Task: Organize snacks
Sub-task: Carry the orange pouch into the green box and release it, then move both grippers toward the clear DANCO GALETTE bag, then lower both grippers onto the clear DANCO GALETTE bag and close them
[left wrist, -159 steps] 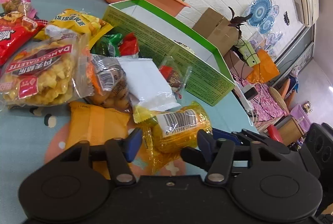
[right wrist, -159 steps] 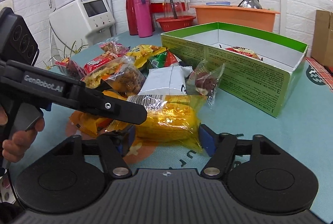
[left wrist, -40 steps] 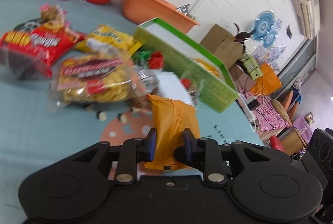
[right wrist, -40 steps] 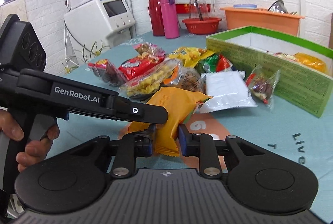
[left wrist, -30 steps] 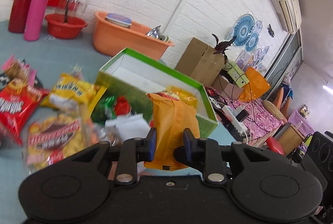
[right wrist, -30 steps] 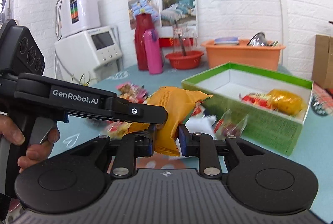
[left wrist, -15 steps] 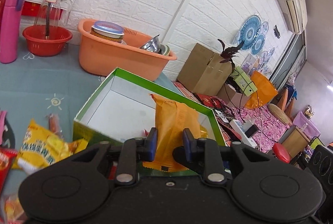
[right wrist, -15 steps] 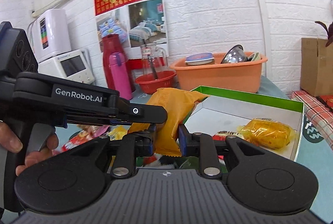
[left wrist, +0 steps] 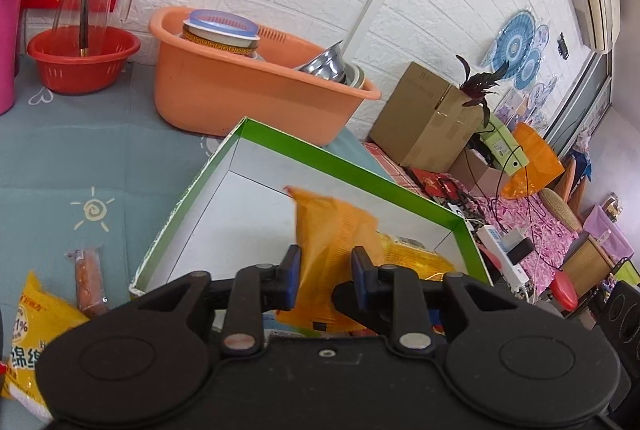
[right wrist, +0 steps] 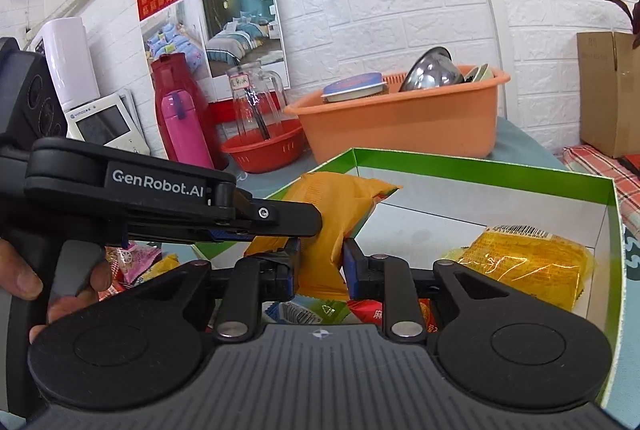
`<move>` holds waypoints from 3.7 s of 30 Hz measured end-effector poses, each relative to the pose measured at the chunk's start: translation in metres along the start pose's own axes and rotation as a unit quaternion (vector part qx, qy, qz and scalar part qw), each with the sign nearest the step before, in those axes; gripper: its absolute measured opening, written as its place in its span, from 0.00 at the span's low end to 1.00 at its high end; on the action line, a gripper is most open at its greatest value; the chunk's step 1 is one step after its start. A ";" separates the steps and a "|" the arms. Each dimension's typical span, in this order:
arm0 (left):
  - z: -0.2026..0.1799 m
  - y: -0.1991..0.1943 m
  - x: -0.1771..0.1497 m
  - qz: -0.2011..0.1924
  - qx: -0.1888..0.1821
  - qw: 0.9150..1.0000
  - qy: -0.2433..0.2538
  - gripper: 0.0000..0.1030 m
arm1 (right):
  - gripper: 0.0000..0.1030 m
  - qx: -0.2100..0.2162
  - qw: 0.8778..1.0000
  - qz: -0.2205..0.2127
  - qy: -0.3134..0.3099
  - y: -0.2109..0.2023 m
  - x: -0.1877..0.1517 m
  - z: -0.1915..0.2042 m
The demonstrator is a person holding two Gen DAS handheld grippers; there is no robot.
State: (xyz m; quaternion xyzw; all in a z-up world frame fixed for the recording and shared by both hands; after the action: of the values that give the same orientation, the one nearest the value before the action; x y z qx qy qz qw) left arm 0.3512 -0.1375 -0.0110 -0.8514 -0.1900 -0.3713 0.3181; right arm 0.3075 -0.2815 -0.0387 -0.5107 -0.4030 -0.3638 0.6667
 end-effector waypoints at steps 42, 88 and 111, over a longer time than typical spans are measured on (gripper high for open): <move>-0.013 -0.213 -0.152 -0.098 0.099 0.987 -0.085 1.00 | 1.00 0.079 0.994 0.054 -0.055 -0.142 -0.087 0.088; 0.002 -0.244 -0.200 -0.084 0.049 0.984 -0.148 1.00 | 0.68 0.127 0.981 0.101 -0.107 -0.164 -0.111 0.129; 0.011 -0.234 -0.189 -0.068 0.055 0.985 -0.147 0.90 | 0.80 0.122 0.983 0.140 -0.001 -0.135 -0.105 0.114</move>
State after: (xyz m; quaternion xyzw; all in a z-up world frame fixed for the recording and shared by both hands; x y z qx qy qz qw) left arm 0.1025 0.0227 -0.0654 -0.8628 -0.3120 -0.2521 0.3077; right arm 0.1248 -0.1918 -0.0641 -0.4769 -0.3698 -0.2146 0.7680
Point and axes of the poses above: each gripper's, at about its wrist camera, not at the fingertips, and y roughly the way its jaws point, z to its left, x to its top, the point moved 5 cm from there along y, roughly the way its jaws point, and after that the axes turned 14 degrees about -x, right-handed, at the moved point
